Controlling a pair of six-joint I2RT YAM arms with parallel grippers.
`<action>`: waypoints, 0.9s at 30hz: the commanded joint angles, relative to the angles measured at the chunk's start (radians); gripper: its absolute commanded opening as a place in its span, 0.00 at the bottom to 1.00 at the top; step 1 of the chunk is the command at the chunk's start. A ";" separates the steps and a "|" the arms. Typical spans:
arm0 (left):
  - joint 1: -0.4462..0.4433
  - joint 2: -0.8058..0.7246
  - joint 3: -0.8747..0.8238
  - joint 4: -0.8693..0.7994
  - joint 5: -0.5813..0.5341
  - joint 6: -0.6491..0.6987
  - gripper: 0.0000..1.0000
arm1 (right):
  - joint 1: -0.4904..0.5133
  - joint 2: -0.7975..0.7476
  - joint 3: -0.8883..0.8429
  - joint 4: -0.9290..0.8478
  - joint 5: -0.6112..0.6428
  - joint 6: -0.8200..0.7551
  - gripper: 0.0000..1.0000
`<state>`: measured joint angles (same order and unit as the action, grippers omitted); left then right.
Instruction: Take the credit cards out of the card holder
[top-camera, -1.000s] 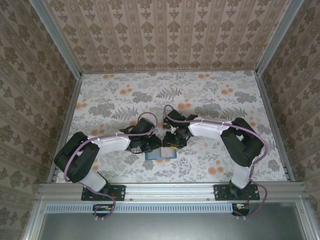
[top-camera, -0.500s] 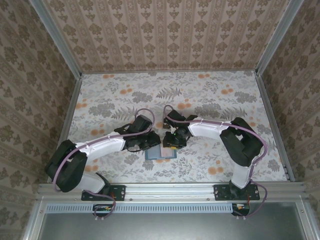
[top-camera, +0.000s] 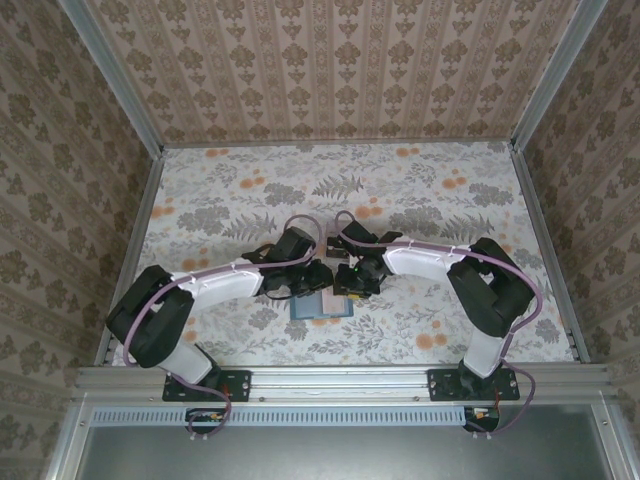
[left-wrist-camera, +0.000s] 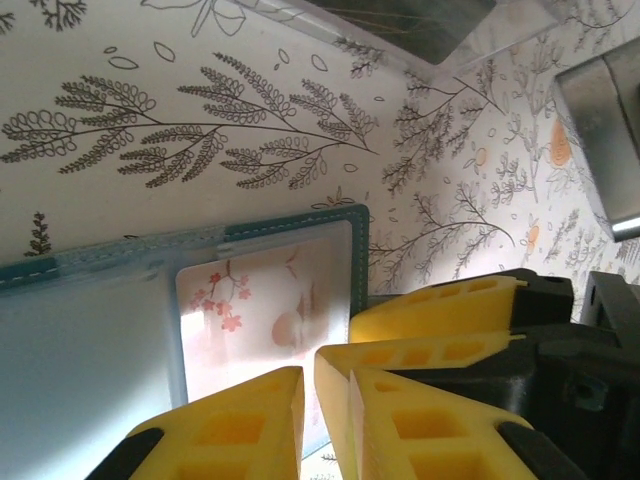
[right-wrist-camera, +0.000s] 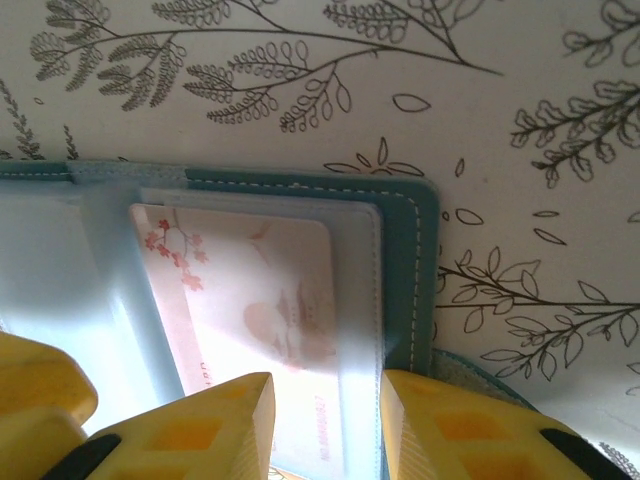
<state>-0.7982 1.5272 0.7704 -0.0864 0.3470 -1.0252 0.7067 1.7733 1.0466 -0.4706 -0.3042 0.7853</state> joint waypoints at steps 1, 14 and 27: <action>-0.002 0.012 0.002 -0.034 -0.018 0.005 0.21 | 0.004 -0.015 -0.005 0.035 -0.035 0.011 0.34; 0.020 0.026 -0.064 -0.021 -0.020 0.003 0.16 | 0.004 -0.023 0.001 0.010 -0.017 0.012 0.30; 0.022 0.028 -0.075 -0.022 -0.026 0.005 0.22 | 0.005 0.025 -0.016 0.105 -0.104 0.038 0.30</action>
<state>-0.7830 1.5494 0.7082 -0.0967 0.3305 -1.0248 0.7074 1.7760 1.0443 -0.3943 -0.3725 0.8082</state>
